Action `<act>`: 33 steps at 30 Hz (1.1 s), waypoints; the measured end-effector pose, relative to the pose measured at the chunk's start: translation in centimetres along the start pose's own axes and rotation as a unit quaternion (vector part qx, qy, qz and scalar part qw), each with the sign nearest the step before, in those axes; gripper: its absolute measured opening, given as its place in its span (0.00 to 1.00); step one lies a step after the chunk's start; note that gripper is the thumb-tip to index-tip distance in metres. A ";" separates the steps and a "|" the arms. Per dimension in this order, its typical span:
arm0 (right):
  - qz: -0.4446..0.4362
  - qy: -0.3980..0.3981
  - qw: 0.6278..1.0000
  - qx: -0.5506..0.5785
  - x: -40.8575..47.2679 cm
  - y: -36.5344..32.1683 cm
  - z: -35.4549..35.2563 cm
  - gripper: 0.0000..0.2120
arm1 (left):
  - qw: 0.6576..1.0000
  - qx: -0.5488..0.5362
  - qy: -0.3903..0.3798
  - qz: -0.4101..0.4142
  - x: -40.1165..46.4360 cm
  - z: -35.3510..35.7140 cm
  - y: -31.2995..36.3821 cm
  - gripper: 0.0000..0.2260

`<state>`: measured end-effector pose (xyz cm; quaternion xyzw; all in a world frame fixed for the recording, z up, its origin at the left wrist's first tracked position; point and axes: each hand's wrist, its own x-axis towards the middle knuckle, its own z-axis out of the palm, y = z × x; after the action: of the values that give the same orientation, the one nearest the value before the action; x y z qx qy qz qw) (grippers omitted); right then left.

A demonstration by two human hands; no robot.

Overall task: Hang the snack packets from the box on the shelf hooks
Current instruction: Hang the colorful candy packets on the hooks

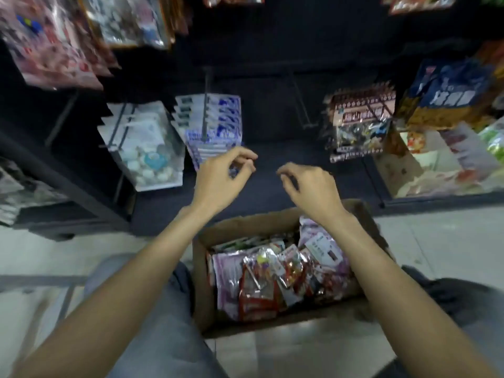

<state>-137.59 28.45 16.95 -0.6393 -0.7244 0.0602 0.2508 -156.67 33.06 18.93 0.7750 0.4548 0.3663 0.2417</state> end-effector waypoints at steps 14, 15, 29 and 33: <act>0.246 -0.363 0.899 -0.013 -12.1 12.8 17.4 0.23 | 0.904 0.114 -0.303 -0.280 -13.2 16.6 -16.7 0.24; 0.263 -0.365 0.893 -0.001 -12.4 13.5 18.3 0.23 | 0.893 0.132 -0.311 -0.297 -13.6 17.8 -17.2 0.25; 0.183 -0.469 0.858 -0.097 -12.0 16.8 26.7 0.36 | 0.832 0.217 -0.372 -0.350 -16.5 24.5 -22.8 0.36; 0.185 -0.394 0.897 -0.081 -12.3 16.5 27.2 0.20 | 0.848 0.191 -0.336 -0.362 -16.4 24.1 -23.2 0.30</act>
<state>-134.07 25.93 -16.93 -0.7038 -0.6349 0.2936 -0.1234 -155.14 28.49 -18.05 0.6618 0.6552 -0.1236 0.3428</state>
